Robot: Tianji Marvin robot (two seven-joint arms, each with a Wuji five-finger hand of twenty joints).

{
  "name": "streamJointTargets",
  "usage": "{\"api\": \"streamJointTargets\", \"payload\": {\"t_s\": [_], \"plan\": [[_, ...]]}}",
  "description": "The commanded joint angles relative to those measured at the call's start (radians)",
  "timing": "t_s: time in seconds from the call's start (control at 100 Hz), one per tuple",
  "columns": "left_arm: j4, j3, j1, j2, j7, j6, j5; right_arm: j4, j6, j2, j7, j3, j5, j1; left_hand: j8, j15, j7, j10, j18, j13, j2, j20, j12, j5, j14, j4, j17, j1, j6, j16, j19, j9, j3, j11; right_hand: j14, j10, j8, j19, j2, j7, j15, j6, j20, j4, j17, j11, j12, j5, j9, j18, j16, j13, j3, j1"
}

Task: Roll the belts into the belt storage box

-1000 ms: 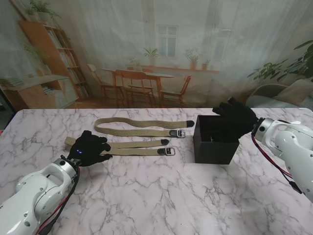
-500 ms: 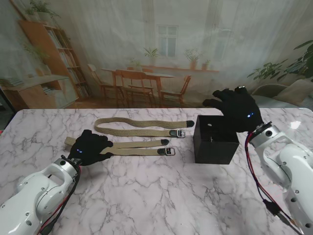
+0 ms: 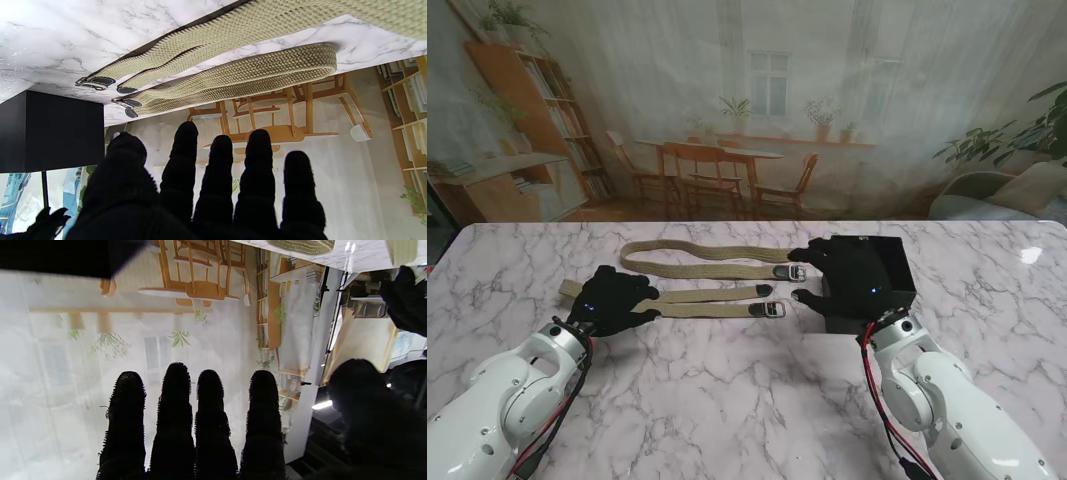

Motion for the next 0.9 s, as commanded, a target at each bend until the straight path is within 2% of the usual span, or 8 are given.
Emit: {"api": "streamJointTargets", "payload": {"t_s": [0.0,0.27,0.48,0.81,0.87,0.89], "plan": [[0.012,0.006,-0.008,-0.002,-0.012,0.0,-0.001,0.03,0.006,-0.013,-0.009,-0.01,0.013,-0.029,0.019,-0.026,0.028,0.016,0.025,-0.04,0.048,0.013,0.006,0.022,0.0,0.005,-0.018,-0.02,0.011,-0.008,-0.014,-0.05,-0.014,-0.001,0.013,-0.008,0.021,-0.002,-0.005,-0.003,-0.011,0.036,0.003,0.026,-0.001,0.003,0.005,0.014,0.013,0.027,0.015,0.017,0.008,0.025],[0.027,-0.035,-0.06,0.011,-0.053,-0.044,0.049,0.031,0.005,-0.015,-0.035,0.03,0.013,-0.054,-0.004,-0.056,-0.016,0.018,0.014,-0.077,0.048,-0.001,-0.028,-0.04,-0.005,0.005,-0.021,-0.025,0.006,-0.033,-0.036,-0.125,-0.015,-0.046,0.013,-0.004,0.031,-0.002,-0.012,0.001,-0.015,0.044,0.011,0.022,-0.007,0.008,0.008,0.006,0.008,0.026,0.019,0.007,0.032,0.027],[0.083,-0.084,-0.113,0.026,-0.047,-0.079,0.105,0.019,0.004,-0.01,-0.043,0.062,-0.011,-0.081,-0.01,-0.056,-0.02,0.008,0.009,-0.076,0.046,-0.005,-0.031,-0.037,-0.01,0.006,-0.02,-0.019,-0.007,-0.039,-0.041,-0.101,-0.013,-0.033,0.015,0.002,0.033,-0.003,-0.011,-0.001,-0.014,0.047,0.017,0.02,-0.007,0.01,0.009,0.004,0.006,0.026,0.021,0.004,0.034,0.024],[0.222,-0.138,-0.169,0.045,-0.048,-0.027,0.146,0.007,0.004,-0.009,-0.053,0.092,-0.024,-0.107,-0.011,-0.065,-0.018,0.009,0.006,-0.092,0.053,-0.008,-0.035,-0.04,-0.012,0.006,-0.031,-0.021,-0.004,-0.05,-0.051,-0.114,-0.014,-0.033,0.018,0.002,0.036,-0.006,-0.016,-0.004,-0.016,0.047,0.022,0.019,-0.009,0.009,0.008,0.012,0.007,0.03,0.021,0.0,0.03,0.023],[0.243,-0.143,-0.175,0.047,-0.041,-0.019,0.15,0.005,0.005,-0.008,-0.055,0.096,-0.028,-0.111,-0.017,-0.068,-0.032,0.012,0.002,-0.101,0.052,-0.008,-0.04,-0.068,-0.015,0.006,-0.034,-0.023,0.002,-0.052,-0.054,-0.144,-0.015,-0.044,0.018,0.004,0.037,-0.007,-0.04,-0.004,-0.016,0.048,0.023,0.02,-0.011,0.009,0.008,0.018,0.009,0.03,0.021,0.0,0.034,0.029],[0.25,-0.143,-0.177,0.048,-0.04,-0.015,0.149,0.004,0.007,-0.008,-0.056,0.098,-0.031,-0.112,-0.021,-0.071,-0.042,0.016,-0.001,-0.106,0.051,-0.009,-0.046,-0.085,-0.03,0.006,-0.036,-0.026,0.006,-0.054,-0.056,-0.17,-0.016,-0.056,0.019,0.004,0.037,-0.007,-0.046,-0.004,-0.016,0.049,0.023,0.019,-0.011,0.009,0.008,0.019,0.009,0.031,0.021,0.0,0.035,0.029]]}}
